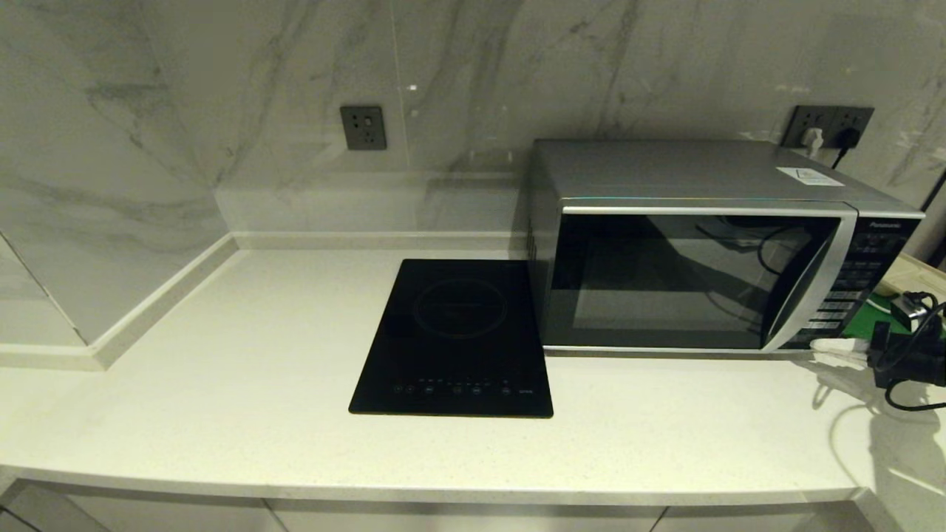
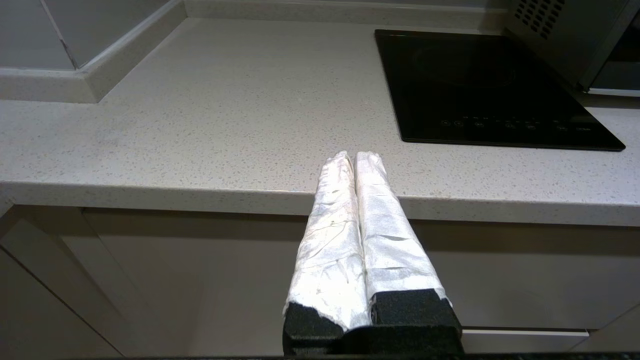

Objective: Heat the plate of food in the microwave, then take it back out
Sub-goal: Open the microwave oven

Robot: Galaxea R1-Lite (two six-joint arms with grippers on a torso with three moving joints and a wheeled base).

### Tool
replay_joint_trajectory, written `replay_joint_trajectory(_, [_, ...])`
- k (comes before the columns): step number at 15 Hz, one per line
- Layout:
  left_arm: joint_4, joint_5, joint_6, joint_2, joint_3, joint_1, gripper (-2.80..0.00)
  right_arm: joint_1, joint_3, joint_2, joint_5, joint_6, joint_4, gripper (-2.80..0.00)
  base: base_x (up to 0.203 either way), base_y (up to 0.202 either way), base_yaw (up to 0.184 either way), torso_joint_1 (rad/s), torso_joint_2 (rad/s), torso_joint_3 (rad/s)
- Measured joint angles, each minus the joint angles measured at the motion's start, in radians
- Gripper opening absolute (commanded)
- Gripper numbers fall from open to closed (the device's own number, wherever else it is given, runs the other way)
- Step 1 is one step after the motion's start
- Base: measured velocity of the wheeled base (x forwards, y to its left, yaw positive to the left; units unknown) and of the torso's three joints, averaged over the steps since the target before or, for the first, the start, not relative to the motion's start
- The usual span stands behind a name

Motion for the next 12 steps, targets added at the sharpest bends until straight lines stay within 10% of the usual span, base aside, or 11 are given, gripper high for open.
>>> replay_joint_trajectory(12, [0.000, 0.000, 0.001, 0.000, 0.000, 0.000, -2.80, -0.030, 0.136, -0.079, -0.005, -0.041, 0.000, -2.80, 0.000, 0.000, 0.000, 0.000, 0.00, 0.000])
